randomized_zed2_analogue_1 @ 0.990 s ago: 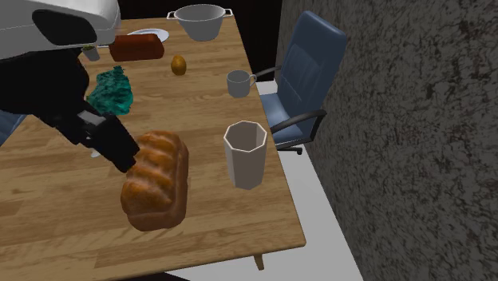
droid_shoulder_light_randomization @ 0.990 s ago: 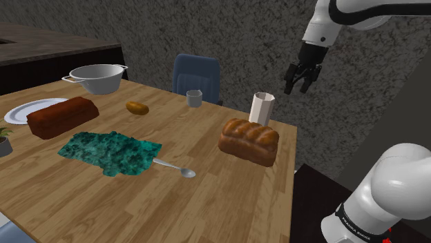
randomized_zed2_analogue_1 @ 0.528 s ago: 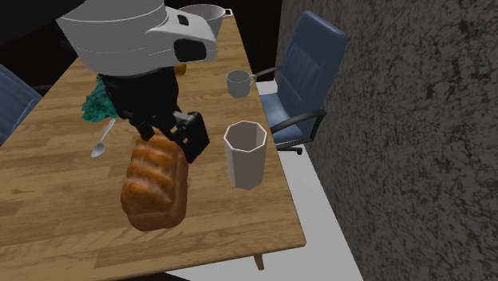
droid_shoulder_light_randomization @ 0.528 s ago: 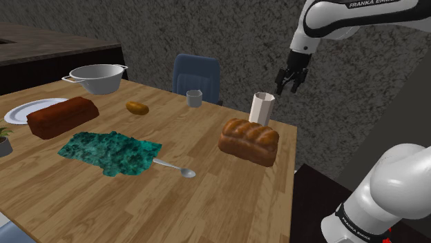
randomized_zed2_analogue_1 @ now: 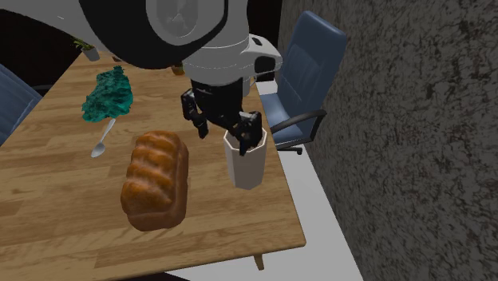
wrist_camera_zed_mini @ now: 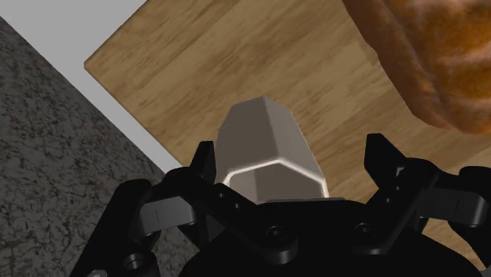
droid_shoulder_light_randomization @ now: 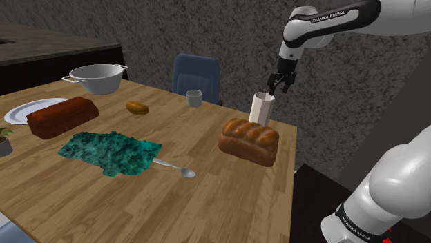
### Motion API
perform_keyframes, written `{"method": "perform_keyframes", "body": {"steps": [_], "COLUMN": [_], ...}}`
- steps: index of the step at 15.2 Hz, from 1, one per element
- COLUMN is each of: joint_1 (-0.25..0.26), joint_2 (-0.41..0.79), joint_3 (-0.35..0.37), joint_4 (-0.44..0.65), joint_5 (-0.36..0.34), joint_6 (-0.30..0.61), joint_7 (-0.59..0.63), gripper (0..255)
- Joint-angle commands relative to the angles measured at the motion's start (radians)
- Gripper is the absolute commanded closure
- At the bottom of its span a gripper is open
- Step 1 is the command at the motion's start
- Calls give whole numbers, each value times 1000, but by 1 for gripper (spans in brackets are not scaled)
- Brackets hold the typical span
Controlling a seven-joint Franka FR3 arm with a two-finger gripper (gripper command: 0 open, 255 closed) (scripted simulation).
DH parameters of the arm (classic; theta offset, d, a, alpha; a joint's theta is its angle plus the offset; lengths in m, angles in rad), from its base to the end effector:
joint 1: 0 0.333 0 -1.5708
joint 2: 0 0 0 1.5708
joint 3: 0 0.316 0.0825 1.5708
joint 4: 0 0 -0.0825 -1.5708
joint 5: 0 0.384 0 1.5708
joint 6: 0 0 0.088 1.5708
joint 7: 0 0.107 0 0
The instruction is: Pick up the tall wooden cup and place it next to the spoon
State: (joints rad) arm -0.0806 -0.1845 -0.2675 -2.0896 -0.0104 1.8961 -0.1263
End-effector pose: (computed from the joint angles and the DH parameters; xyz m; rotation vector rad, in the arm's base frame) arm 0.4688 -0.1772 0.4995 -3.0827 0.3306 0.0092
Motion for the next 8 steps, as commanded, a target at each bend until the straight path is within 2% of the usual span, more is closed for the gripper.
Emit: {"method": "perform_keyframes", "body": {"steps": [1,7,8], "joint_1": [-7,-40,-42], "joint_2": [75,305,311], "joint_3": [-18,-54,-54], "joint_4": [49,233,239], "joint_5": [7,48,49], "joint_6": [22,52,52], "joint_7": [-31,-117,-119], "gripper": [0,0,0]}}
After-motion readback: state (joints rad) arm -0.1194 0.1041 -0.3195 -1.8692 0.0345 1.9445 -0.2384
